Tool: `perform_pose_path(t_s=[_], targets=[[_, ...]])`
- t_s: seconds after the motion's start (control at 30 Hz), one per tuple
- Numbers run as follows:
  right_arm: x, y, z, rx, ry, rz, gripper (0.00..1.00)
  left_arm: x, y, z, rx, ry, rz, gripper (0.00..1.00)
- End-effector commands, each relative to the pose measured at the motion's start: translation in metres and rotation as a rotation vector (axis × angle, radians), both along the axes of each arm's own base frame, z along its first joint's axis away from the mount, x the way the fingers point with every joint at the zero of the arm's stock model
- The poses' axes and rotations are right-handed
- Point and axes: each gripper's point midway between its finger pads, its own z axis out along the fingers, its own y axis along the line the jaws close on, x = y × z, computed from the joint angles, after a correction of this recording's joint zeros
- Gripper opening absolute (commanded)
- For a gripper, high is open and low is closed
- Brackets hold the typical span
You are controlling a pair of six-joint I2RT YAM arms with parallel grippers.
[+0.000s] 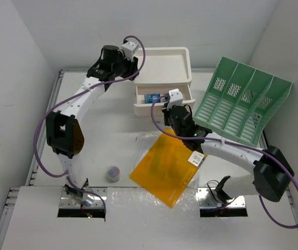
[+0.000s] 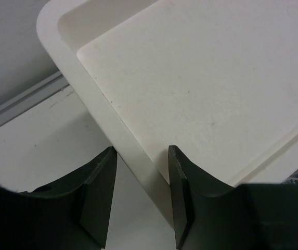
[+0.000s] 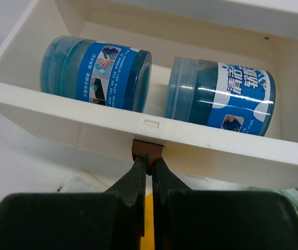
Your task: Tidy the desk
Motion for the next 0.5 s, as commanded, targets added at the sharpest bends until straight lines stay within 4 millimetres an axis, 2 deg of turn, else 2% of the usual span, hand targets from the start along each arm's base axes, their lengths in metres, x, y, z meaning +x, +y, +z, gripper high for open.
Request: perform_pose_path(t_s=[0.0, 0.07, 0.1, 0.17, 0.2, 0.27, 0.3, 0.37, 0.4, 0.47], targets=[[0.032, -0.003, 0.093, 0.138, -0.236, -0.070, 0.00, -0.016, -0.011, -0.001, 0.042, 0.004, -0.150, 0.00], [0.038, -0.004, 0.100, 0.148, -0.245, -0.064, 0.00, -0.018, -0.014, 0.004, 0.033, -0.008, -0.166, 0.00], [0.041, 0.001, 0.095, 0.140, -0.231, -0.043, 0.00, -0.019, -0.014, 0.006, 0.030, -0.009, -0.170, 0.00], [0.047, 0.008, 0.098, 0.139, -0.229, -0.030, 0.00, -0.020, -0.016, 0.008, 0.018, -0.010, -0.179, 0.00], [0.053, 0.014, 0.086, 0.116, -0.209, -0.022, 0.00, -0.020, -0.017, 0.007, 0.012, -0.005, -0.181, 0.00], [0.063, 0.018, 0.087, 0.107, -0.214, -0.025, 0.00, -0.021, -0.018, 0.008, 0.006, -0.003, -0.184, 0.00], [0.072, 0.017, 0.076, 0.086, -0.200, -0.045, 0.00, -0.021, -0.019, 0.006, 0.005, 0.004, -0.185, 0.00], [0.084, 0.016, 0.082, 0.081, -0.214, -0.071, 0.00, -0.021, -0.018, 0.005, 0.003, 0.005, -0.175, 0.00], [0.093, 0.012, 0.076, 0.064, -0.207, -0.095, 0.00, -0.020, -0.017, 0.004, 0.004, 0.008, -0.170, 0.00], [0.102, 0.013, 0.086, 0.067, -0.230, -0.111, 0.00, -0.021, -0.016, 0.004, 0.006, 0.008, -0.168, 0.00]])
